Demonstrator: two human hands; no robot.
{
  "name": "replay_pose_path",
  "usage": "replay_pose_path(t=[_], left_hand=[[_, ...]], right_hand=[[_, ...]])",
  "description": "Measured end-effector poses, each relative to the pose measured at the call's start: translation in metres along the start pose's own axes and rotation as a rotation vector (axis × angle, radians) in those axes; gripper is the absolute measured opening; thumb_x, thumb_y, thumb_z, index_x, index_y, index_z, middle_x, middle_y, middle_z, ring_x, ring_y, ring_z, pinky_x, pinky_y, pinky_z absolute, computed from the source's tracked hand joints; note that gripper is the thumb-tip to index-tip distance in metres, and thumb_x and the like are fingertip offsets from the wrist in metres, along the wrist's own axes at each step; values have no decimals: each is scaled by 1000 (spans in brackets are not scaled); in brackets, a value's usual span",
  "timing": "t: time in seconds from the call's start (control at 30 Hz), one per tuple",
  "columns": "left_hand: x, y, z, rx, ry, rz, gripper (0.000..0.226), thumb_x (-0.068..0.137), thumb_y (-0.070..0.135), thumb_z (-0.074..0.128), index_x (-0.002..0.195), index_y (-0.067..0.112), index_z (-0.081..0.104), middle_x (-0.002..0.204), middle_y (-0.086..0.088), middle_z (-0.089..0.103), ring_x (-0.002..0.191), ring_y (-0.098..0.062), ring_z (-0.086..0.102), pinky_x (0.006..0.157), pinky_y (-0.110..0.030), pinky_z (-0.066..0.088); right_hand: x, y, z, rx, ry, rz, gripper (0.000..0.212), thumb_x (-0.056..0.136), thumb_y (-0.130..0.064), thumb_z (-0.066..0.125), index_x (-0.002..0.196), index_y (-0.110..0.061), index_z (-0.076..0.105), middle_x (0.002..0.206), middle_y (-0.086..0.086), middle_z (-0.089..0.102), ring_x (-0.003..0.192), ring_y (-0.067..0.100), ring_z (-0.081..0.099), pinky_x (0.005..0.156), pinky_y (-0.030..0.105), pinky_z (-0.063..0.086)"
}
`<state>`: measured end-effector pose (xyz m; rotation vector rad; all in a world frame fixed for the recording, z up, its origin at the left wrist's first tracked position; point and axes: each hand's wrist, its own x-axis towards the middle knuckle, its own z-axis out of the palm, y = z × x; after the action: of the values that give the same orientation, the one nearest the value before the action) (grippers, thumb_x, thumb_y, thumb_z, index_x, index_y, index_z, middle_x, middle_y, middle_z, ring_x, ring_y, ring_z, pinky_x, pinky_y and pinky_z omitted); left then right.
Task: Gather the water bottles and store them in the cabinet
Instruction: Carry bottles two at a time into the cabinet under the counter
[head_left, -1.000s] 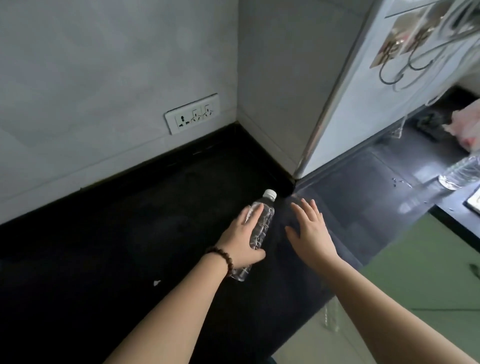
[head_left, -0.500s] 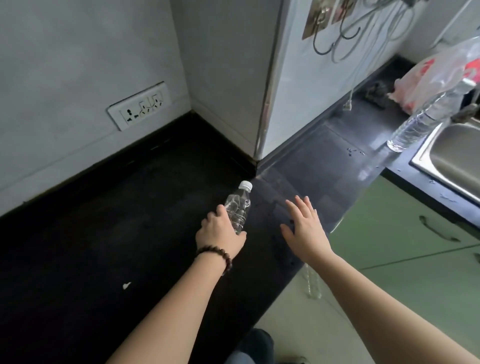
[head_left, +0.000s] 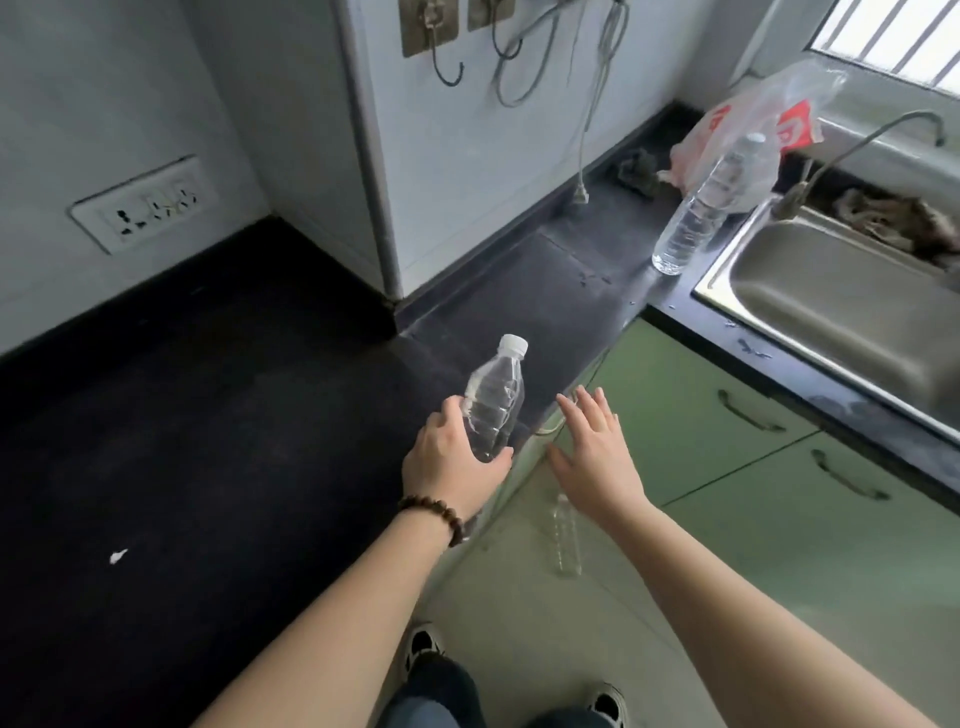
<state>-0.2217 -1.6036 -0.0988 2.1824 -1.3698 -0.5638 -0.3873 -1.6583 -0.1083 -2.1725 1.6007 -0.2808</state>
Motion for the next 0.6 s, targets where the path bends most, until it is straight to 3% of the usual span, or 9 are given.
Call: replay_pose_path(t=[0.17,0.33,0.6], left_hand=[[-39,53,58,-44,39,26,70,71,50,74,125,18,43,114,-2,60,104,-24,58,74,-32,46],[-78,83,124,-55,28,-67,74,73,49,75,131,17,41,122,-3,59,108,-24,59,81,-34,49],[-78,39,223,46,-69,-247,79,75,49,73,134,12,35,124,-9,58,108,-30,59,78,-36,49]], right_hand=[[-31,76,-21,14,-1,18,61,95,-28,49,149,-17,24,160,6,11,148,22,-3,120,38,2],[-53,155,-24,28,-51,36,63,95,-36,51,150,-20,23,160,5,12,148,22,-1,120,39,6],[-45,249,48,41,-124,141,67,93,-41,52,149,-18,24,158,9,19,147,25,8,119,39,12]])
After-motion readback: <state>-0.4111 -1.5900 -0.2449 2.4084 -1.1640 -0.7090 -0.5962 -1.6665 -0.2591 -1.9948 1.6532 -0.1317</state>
